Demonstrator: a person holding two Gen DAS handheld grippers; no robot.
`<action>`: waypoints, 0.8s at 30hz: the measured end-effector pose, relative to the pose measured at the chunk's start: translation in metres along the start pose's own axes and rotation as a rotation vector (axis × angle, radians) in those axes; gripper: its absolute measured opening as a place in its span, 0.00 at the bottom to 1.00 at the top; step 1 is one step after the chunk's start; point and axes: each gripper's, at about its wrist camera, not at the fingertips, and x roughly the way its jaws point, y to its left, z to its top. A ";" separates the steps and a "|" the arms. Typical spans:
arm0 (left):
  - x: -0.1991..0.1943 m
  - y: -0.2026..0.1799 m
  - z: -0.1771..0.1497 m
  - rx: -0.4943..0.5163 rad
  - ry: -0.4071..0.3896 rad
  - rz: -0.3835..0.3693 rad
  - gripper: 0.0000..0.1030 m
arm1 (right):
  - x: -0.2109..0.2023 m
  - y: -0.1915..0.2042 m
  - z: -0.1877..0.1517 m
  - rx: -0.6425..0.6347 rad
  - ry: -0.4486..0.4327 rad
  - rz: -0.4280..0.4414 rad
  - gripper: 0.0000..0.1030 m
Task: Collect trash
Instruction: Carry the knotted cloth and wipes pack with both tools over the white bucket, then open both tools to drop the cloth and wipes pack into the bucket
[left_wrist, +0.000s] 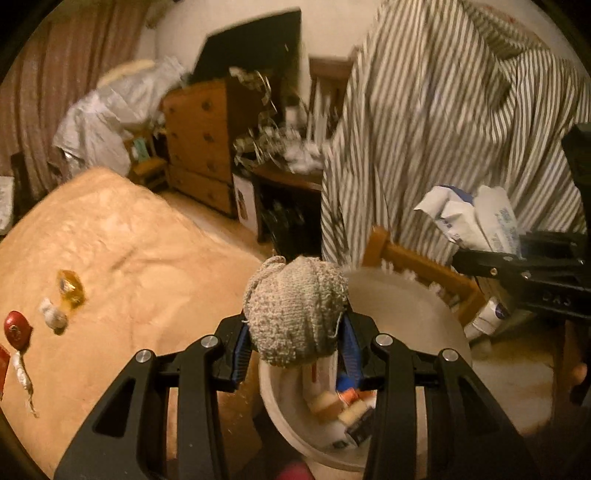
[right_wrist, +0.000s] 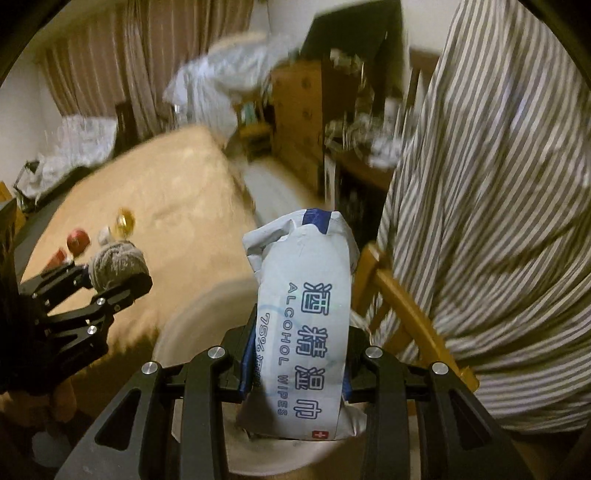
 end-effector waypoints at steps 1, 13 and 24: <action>0.006 -0.002 0.000 0.002 0.020 -0.004 0.38 | 0.010 -0.005 0.001 -0.001 0.047 0.012 0.34; 0.047 -0.008 -0.015 0.057 0.189 -0.012 0.38 | 0.064 -0.011 -0.008 0.034 0.255 0.086 0.35; 0.053 -0.005 -0.016 0.048 0.197 0.004 0.42 | 0.063 -0.006 -0.015 0.041 0.258 0.106 0.36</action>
